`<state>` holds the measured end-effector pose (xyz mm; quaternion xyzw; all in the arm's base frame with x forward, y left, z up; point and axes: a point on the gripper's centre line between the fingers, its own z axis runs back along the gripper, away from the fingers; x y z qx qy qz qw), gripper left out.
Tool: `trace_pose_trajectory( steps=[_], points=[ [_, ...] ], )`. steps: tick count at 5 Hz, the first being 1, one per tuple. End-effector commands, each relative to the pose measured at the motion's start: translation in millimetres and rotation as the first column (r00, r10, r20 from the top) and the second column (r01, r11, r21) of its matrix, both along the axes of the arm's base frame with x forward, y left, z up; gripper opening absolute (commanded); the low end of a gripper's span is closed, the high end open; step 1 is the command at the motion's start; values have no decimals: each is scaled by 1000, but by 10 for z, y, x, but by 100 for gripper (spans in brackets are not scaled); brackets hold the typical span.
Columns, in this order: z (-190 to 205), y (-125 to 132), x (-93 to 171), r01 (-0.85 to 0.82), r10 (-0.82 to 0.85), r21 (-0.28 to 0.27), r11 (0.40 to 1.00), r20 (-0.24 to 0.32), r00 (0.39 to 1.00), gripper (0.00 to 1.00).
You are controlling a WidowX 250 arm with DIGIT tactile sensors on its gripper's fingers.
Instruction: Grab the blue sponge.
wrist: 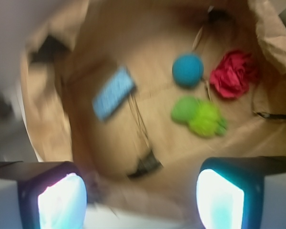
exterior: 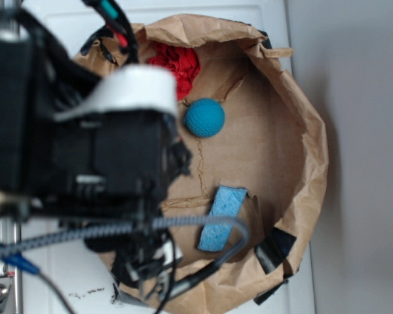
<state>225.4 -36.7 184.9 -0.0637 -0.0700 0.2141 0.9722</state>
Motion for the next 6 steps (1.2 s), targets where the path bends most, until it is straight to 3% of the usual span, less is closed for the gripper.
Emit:
trace_pose_trajectory(
  steps=[1, 2, 4, 5, 6],
  points=[
    [64, 70, 47, -23, 24, -8, 1000, 26, 999, 100],
    [64, 70, 47, -23, 24, -8, 1000, 26, 999, 100],
    [-922, 333, 252, -253, 248, 26, 967, 132, 960, 100],
    [-1098, 296, 253, -339, 334, 18, 941, 129, 934, 100],
    [-1118, 48, 279, -369, 364, 14, 929, 133, 922, 100]
  ],
)
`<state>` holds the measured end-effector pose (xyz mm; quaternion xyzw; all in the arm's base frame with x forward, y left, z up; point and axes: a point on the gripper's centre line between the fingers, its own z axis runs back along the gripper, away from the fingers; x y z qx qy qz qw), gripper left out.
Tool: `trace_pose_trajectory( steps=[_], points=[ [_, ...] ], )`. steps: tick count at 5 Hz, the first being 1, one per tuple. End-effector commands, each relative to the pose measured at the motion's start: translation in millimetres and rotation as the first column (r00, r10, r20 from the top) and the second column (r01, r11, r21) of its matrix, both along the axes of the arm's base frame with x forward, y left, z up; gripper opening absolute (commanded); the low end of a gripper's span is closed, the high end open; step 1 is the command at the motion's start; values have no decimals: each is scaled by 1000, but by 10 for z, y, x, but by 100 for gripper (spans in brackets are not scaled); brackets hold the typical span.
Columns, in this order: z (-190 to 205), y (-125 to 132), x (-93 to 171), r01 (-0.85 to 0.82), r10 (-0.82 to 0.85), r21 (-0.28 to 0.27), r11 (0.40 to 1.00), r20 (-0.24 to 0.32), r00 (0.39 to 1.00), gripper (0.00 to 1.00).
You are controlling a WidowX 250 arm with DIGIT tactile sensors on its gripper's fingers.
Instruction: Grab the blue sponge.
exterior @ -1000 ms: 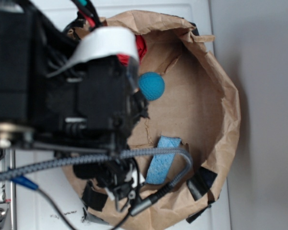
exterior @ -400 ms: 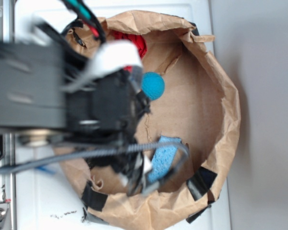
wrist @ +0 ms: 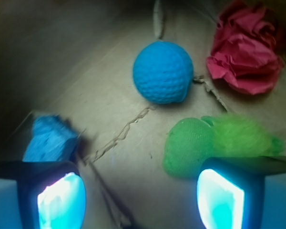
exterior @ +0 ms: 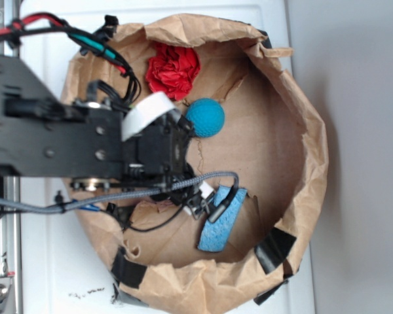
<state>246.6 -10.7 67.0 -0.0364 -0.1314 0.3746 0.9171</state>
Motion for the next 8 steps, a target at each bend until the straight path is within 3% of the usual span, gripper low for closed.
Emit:
trace_pose_trajectory(
  steps=[1, 3, 4, 6, 7, 8],
  points=[
    [99, -455, 447, -69, 69, -1, 998, 16, 997, 100],
    [138, -682, 634, -161, 154, 106, 981, 70, 986, 100],
    [36, -696, 602, -98, 91, 140, 985, 52, 994, 100],
    [-268, -524, 384, -31, 17, 168, 985, 81, 997, 100],
    [-365, -484, 327, -15, -2, 179, 984, 95, 996, 0],
    [-308, -452, 333, -30, 12, 164, 986, 108, 994, 0]
  ],
)
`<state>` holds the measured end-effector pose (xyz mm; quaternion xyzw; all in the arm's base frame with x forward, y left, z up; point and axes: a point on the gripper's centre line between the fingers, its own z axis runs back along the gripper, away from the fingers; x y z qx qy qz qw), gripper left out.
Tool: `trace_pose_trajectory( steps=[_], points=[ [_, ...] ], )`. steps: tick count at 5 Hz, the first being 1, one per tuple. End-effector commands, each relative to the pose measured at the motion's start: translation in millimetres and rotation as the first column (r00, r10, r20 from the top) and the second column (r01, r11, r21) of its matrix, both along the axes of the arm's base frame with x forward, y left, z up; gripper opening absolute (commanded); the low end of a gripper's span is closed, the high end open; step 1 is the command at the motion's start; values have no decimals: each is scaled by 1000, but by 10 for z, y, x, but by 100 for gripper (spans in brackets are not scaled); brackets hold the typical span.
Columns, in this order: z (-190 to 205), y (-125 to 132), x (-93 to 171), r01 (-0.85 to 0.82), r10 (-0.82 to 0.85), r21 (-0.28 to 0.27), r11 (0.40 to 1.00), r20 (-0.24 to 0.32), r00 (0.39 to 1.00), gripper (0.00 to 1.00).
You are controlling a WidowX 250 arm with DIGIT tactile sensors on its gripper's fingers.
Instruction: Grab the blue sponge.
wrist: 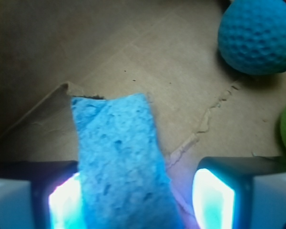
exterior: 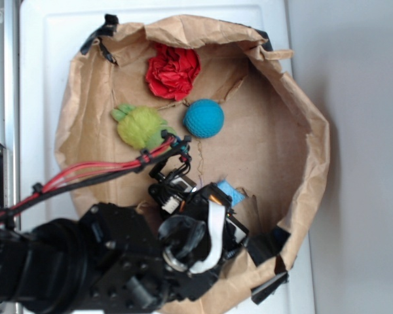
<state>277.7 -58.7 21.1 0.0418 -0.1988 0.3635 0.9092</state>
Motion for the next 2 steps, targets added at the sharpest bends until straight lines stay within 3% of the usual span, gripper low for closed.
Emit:
trace_pose_trajectory(
  steps=[1, 2],
  points=[
    [150, 46, 29, -2, 3, -34, 999, 38, 999, 0],
    [444, 144, 27, 18, -19, -99, 995, -3, 1000, 0]
  ],
)
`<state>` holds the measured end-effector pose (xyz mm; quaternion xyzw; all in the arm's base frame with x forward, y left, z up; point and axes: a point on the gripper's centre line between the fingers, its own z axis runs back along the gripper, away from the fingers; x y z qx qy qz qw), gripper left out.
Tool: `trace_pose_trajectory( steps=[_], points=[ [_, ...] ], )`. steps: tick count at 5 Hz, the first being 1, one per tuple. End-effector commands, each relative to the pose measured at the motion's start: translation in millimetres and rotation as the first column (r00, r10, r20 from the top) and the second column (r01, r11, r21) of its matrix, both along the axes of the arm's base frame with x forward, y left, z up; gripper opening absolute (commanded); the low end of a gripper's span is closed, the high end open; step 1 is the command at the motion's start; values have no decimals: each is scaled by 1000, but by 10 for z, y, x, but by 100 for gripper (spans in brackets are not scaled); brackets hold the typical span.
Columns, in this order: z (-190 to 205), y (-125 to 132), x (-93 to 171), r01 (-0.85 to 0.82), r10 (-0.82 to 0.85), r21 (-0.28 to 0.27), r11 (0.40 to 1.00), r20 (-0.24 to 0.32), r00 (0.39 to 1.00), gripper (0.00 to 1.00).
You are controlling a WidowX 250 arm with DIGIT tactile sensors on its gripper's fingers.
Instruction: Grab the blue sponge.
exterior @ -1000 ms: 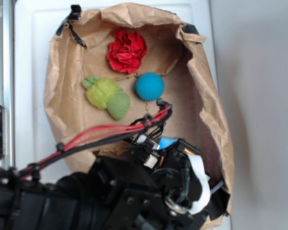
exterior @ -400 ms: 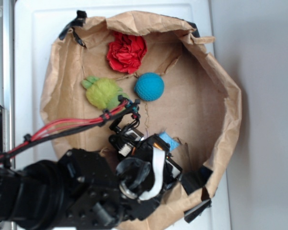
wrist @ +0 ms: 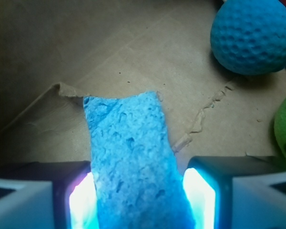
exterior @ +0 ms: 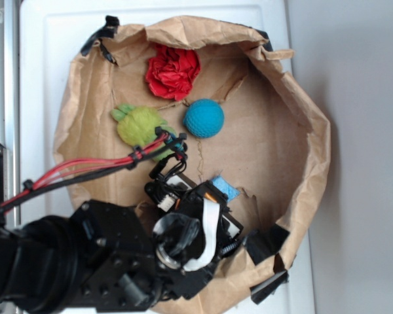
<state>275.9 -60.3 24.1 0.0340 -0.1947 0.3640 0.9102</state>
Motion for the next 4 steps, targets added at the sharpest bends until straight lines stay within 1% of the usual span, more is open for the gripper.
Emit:
trace_pose_trajectory(
  steps=[1, 2, 3, 4],
  points=[
    [800, 345, 32, 71, -79, -138, 988, -56, 995, 0],
    [1051, 462, -8, 100, -116, -153, 983, -101, 988, 0],
    [1217, 510, -71, 141, -161, -161, 977, -122, 979, 0],
    [1230, 529, -91, 159, -181, -168, 973, -124, 976, 0]
  ],
)
